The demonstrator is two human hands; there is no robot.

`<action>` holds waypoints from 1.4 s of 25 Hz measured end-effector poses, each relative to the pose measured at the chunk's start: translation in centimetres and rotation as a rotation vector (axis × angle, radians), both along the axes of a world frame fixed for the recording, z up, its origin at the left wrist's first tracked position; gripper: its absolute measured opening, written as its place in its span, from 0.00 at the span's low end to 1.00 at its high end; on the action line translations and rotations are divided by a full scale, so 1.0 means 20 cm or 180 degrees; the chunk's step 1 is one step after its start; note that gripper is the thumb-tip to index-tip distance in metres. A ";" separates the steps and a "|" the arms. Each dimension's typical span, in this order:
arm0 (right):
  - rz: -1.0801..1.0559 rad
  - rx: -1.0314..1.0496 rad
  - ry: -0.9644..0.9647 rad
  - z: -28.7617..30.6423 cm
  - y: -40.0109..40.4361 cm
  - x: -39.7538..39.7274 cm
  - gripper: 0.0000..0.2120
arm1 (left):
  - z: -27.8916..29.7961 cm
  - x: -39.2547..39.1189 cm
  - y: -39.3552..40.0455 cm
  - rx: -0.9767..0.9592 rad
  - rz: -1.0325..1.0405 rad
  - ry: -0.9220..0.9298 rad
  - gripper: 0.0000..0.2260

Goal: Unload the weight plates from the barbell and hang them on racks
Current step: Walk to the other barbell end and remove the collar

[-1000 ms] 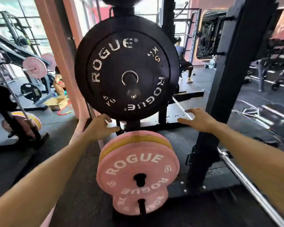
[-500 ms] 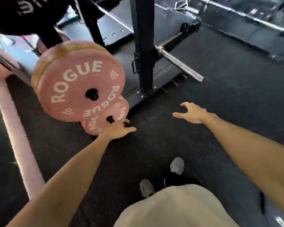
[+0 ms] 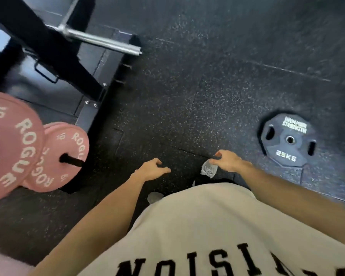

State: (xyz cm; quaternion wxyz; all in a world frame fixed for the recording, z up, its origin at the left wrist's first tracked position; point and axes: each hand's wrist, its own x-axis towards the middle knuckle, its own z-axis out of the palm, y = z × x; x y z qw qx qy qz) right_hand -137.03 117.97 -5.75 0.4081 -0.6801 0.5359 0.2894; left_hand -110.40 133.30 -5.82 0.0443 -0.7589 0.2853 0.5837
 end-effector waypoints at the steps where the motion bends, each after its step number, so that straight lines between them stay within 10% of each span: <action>1: -0.0096 0.0076 0.0026 -0.03 -0.06 -0.11 0.28 | 0.00 -0.07 -0.11 0.0028 -0.0083 0.0033 0.35; 17: 0.0113 0.0182 -0.0136 -0.06 -1.67 -0.07 0.20 | -0.06 -0.06 -1.79 -0.0187 0.0646 -0.0457 0.12; 27: -0.1013 -0.0293 -0.0475 0.00 -3.02 0.44 0.24 | 0.00 0.54 -3.21 -0.0392 0.0253 -0.0348 0.17; 35: -0.0465 0.0130 -0.0106 -0.15 -4.15 0.79 0.24 | -0.12 0.80 -4.11 0.0105 0.0663 -0.0410 0.19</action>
